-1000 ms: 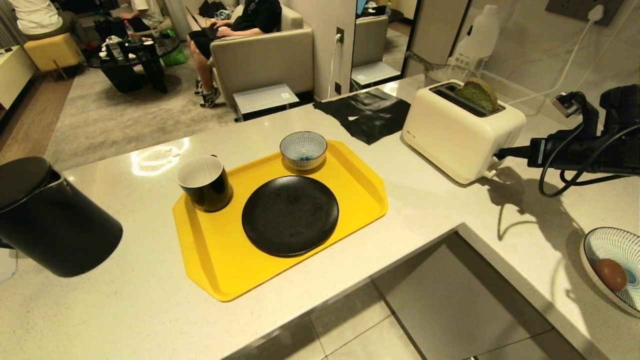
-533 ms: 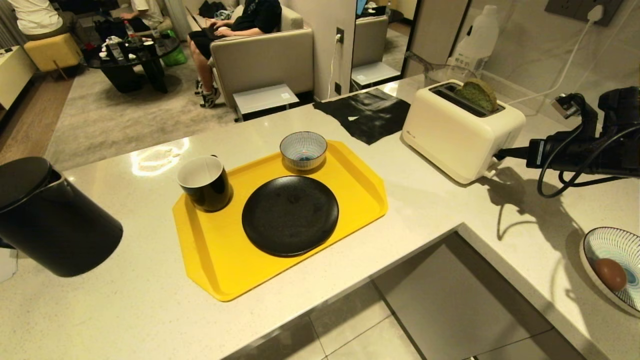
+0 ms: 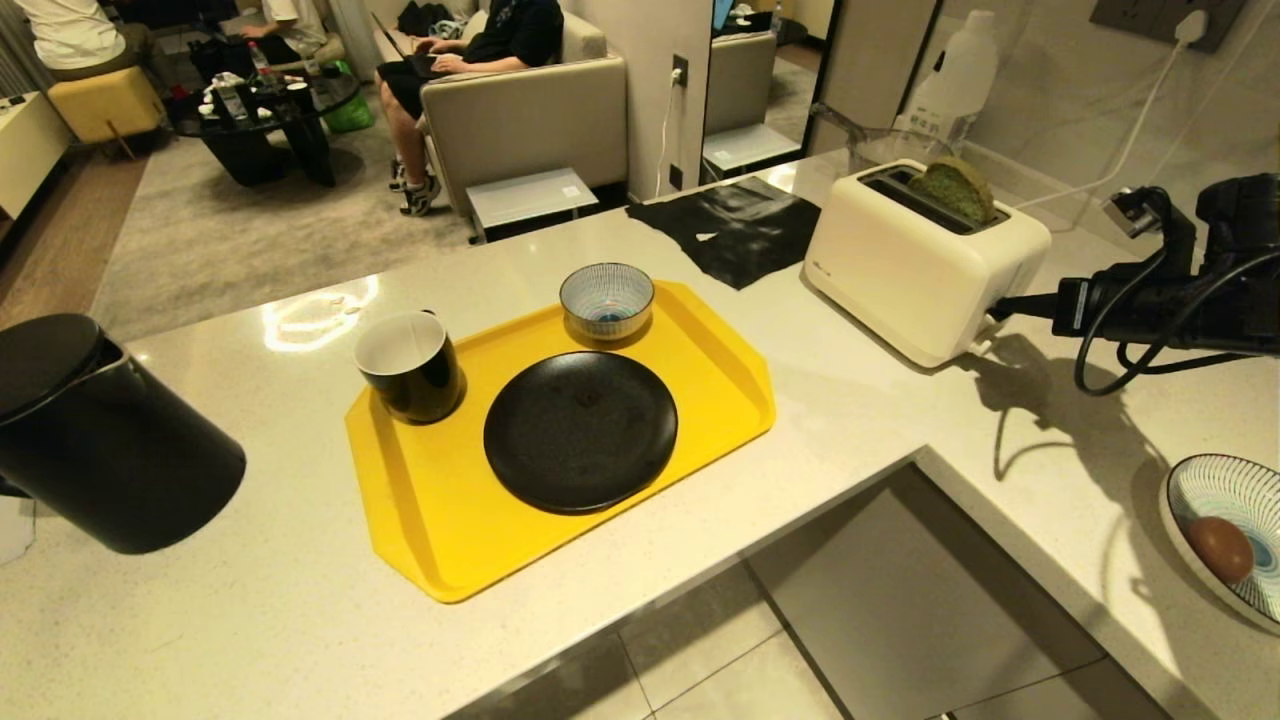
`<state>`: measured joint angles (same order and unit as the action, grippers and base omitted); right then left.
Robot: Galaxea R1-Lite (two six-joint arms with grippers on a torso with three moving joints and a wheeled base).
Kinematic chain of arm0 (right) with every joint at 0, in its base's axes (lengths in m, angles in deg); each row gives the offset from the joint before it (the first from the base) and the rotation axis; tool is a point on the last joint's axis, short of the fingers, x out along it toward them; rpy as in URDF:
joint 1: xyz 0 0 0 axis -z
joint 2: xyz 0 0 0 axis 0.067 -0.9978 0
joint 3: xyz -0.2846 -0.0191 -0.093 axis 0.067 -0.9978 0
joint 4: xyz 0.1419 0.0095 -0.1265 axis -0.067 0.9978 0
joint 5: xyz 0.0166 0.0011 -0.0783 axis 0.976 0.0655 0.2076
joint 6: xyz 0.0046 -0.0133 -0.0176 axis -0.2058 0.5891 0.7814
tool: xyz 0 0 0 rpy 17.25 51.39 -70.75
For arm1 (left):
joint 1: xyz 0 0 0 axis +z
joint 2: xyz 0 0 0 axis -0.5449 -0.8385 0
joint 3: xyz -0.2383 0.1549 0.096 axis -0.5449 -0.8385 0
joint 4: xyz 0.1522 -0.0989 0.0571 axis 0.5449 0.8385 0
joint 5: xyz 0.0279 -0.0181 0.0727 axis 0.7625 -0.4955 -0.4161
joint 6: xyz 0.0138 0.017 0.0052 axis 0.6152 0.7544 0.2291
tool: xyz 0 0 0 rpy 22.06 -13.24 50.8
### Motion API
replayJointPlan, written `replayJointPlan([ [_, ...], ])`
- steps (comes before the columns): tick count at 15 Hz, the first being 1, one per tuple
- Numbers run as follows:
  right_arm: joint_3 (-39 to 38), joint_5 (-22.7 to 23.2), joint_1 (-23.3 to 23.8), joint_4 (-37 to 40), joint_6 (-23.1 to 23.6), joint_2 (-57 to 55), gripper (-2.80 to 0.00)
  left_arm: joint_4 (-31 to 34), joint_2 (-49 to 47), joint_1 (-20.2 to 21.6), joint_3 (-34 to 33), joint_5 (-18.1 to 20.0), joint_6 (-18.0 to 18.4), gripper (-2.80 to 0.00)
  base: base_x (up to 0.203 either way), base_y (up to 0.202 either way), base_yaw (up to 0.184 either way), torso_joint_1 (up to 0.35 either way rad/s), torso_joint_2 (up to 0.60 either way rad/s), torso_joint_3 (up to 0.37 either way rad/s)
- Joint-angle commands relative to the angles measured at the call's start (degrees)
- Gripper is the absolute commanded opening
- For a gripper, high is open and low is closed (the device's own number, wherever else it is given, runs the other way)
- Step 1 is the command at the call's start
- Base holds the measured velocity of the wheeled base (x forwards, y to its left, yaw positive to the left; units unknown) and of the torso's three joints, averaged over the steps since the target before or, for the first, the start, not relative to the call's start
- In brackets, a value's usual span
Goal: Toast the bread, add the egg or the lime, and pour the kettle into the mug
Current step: Use a bread toaster
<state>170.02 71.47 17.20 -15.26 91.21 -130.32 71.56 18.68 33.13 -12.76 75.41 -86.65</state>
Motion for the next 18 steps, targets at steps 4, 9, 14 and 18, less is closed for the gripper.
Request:
replayJointPlan([
  [4, -0.01, 0.22, 0.0, 0.08, 0.04, 0.03, -2.8, 0.02, -0.02, 0.05, 0.0, 0.0, -0.02, -2.8, 0.0, 0.0, 0.0, 0.0, 0.0, 0.0],
  [9, -0.1, 0.22, 0.0, 0.08, -0.05, 0.11, -2.8, 0.02, -0.02, 0.06, 0.0, 0.0, -0.02, -2.8, 0.0, 0.0, 0.0, 0.0, 0.0, 0.0],
  [14, 0.08, 0.22, 0.0, 0.08, -0.05, 0.11, -2.8, 0.01, 0.01, -0.02, 0.0, 0.0, -0.02, -2.8, 0.0, 0.0, 0.0, 0.0, 0.0, 0.0],
  [18, 0.26, 0.22, 0.0, 0.08, -0.05, 0.11, -2.8, 0.02, 0.04, 0.02, 0.0, 0.0, -0.02, -2.8, 0.0, 0.0, 0.0, 0.0, 0.0, 0.0],
])
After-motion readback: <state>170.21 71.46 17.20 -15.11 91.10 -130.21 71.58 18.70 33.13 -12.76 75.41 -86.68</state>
